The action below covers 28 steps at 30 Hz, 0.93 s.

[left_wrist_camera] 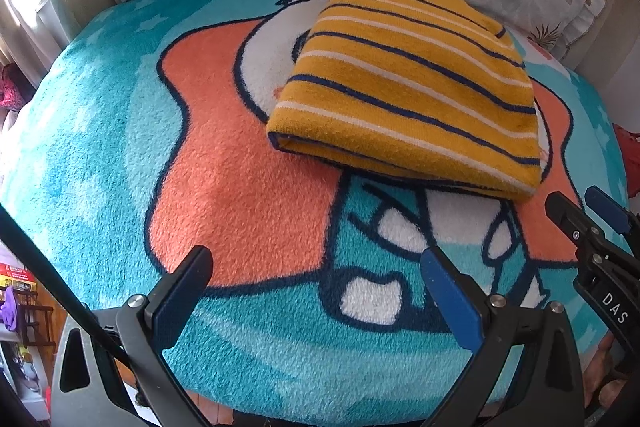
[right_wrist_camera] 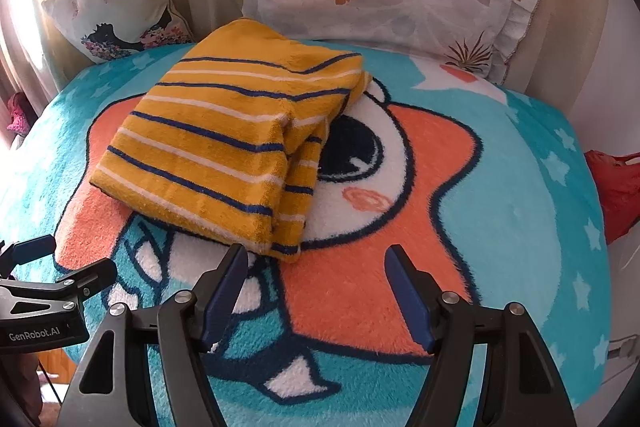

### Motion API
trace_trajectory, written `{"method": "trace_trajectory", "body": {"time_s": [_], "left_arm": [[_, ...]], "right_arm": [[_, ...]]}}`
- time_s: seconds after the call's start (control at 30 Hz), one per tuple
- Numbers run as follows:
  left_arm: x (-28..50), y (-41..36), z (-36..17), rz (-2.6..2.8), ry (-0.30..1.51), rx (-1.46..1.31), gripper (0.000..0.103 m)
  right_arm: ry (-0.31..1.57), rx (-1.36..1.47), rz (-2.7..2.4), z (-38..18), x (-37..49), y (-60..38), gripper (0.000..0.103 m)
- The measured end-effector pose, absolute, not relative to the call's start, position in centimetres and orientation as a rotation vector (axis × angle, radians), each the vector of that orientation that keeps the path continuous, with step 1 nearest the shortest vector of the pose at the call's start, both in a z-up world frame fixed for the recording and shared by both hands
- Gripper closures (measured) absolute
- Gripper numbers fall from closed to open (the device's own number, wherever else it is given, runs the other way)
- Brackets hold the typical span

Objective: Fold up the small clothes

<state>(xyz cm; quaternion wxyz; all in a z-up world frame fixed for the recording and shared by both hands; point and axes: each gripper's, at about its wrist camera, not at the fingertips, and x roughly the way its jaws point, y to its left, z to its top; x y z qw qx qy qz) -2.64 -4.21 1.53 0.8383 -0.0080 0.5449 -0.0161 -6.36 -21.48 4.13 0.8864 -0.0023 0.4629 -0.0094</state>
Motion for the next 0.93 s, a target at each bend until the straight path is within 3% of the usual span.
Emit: {"method": "trace_trajectory", "body": {"time_s": [0.93], "left_arm": [[-4.9, -5.4, 2.9, -0.076, 1.118, 0.034, 0.0]], "right_arm": [[0.913, -0.02, 0.0, 5.5, -9.0, -21.0, 0.023]]}}
